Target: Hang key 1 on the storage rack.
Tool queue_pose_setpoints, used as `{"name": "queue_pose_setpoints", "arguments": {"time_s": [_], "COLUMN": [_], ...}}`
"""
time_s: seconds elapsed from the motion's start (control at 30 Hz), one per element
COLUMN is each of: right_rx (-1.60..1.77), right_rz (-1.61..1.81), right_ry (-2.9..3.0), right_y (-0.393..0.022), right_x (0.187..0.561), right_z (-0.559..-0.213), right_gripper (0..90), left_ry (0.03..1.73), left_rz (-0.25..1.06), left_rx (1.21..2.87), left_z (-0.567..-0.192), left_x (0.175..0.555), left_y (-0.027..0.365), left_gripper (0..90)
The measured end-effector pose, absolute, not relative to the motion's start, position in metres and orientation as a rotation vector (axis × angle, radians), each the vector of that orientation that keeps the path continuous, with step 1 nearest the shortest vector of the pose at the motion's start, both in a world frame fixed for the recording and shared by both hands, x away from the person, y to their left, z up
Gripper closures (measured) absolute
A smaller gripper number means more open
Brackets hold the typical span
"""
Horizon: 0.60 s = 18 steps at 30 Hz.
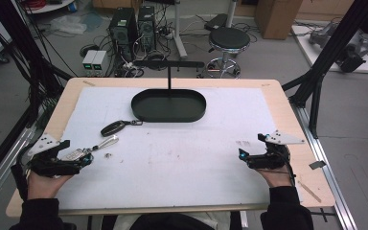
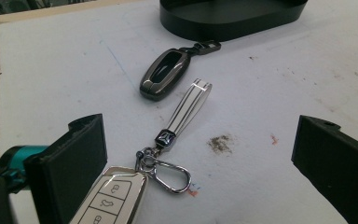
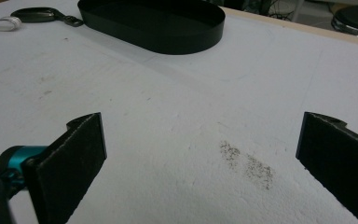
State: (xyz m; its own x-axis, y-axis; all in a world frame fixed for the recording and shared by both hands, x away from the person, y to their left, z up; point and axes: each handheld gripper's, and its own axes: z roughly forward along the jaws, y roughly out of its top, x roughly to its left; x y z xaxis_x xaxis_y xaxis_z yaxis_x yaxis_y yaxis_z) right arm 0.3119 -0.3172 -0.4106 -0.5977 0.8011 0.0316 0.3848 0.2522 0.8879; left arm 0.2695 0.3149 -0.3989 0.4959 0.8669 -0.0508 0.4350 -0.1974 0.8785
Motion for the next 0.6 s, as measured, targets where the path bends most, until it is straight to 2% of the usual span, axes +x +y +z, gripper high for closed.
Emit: {"name": "queue_pose_setpoints", "arguments": {"time_s": [0.6], "right_rx": [1.092], "right_rz": [1.289], "right_ry": [2.12], "right_y": [-0.317], "right_x": [0.314], "right_z": [-0.4145], "right_gripper": [0.7], "left_ry": [1.07], "left_rz": [0.562], "left_rx": [1.878], "left_z": [-0.4039], "left_x": [0.2727], "left_y": [0.3042], "left_gripper": [3.7]}}
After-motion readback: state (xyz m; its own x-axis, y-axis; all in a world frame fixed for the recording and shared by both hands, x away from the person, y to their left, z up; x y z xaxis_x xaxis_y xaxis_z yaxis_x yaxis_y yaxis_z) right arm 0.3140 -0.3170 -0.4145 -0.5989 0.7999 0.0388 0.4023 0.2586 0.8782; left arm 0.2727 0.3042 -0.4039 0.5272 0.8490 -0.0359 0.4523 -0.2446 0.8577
